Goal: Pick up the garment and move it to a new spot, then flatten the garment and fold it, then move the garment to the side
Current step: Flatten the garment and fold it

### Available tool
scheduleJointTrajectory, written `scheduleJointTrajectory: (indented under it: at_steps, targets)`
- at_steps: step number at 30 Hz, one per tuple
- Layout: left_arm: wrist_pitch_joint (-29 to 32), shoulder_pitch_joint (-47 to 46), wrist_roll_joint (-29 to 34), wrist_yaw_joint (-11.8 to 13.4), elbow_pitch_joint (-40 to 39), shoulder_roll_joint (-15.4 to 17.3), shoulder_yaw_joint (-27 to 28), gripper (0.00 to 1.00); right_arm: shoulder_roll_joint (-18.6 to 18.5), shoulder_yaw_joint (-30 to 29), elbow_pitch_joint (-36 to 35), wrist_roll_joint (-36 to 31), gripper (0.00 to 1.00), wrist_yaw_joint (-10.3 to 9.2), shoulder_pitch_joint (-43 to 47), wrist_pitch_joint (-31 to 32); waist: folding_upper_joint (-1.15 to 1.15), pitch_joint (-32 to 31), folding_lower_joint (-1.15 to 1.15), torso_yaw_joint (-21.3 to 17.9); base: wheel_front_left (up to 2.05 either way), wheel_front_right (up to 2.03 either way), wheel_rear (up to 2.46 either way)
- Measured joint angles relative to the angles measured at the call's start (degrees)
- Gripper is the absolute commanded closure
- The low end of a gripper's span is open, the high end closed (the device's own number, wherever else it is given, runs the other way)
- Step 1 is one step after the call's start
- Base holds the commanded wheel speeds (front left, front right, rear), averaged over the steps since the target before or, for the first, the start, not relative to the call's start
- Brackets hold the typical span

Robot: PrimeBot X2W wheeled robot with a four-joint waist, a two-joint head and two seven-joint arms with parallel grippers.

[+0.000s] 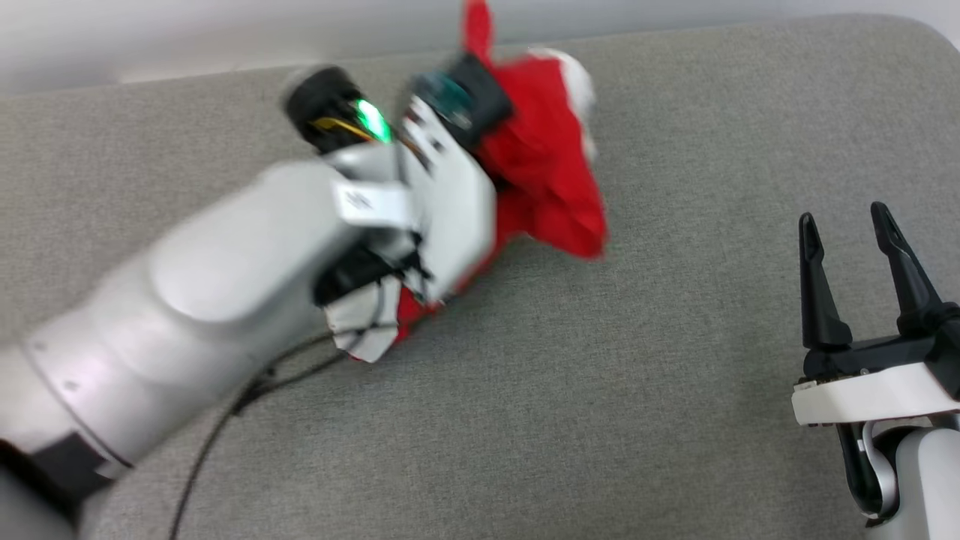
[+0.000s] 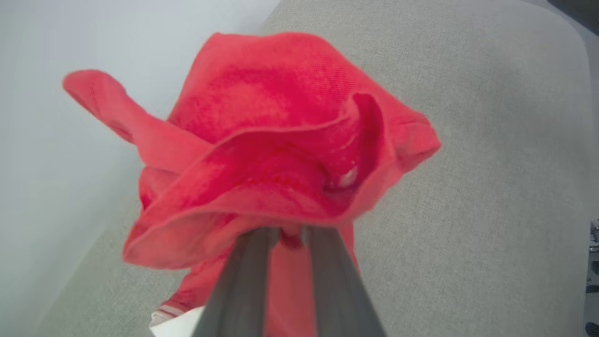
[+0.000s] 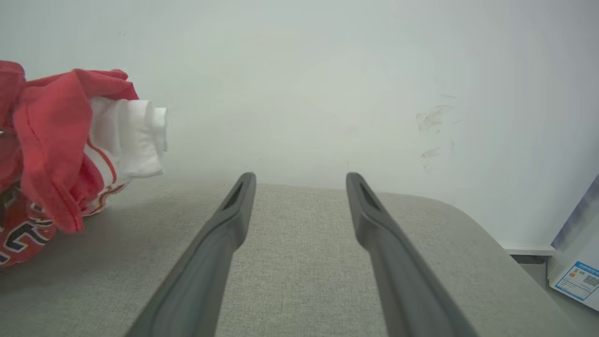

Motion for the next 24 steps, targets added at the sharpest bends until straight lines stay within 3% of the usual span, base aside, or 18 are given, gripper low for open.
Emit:
scheduleJointTrajectory:
  at_steps: [5,10,15,18,19,20,24]
  targets:
    - [-0.7,5.3,2.6,0.0,-2.4,-6.3,-2.5,1.0,0.1,-0.2,0.0,0.0,0.0,0.0,0.7,0.0,0.0,-0.4,0.0,0.5,0.0,0.0,0.0]
    - [4.0,14.4,7.8,0.0,-4.0,-11.6,-3.0,1.0,0.4,0.1,0.0,0.0,0.0,0.0,0.7,0.0,0.0,-0.1,0.0,0.2,0.0,0.0,0.0]
    - [9.3,23.7,12.2,0.0,-5.3,-13.4,-3.1,1.0,0.6,0.2,0.1,0.2,0.0,0.0,0.6,0.0,0.0,0.6,0.0,-0.3,0.0,0.0,0.0]
    - [8.9,25.3,12.9,0.0,-5.5,-13.4,-3.1,1.0,0.6,-0.3,0.3,0.2,0.0,0.0,0.6,0.0,0.0,0.5,0.0,-0.2,0.0,0.0,0.0]
    - [8.0,25.2,13.1,0.0,-5.5,-13.4,-3.1,0.53,0.6,-0.4,0.4,0.2,0.0,0.0,0.6,0.0,0.0,0.3,0.0,-0.1,0.0,0.0,0.0]
    - [6.5,25.1,13.0,0.0,-5.4,-13.4,-3.2,0.0,0.6,-0.5,0.5,0.1,0.0,0.0,0.7,0.0,0.0,0.0,0.0,0.1,0.0,0.0,0.0]
    - [0.4,22.1,10.1,0.0,-5.3,-12.9,-3.0,0.0,0.7,-1.1,0.6,0.0,0.0,0.0,1.5,0.0,0.0,-1.4,0.0,0.8,0.0,0.0,0.0]
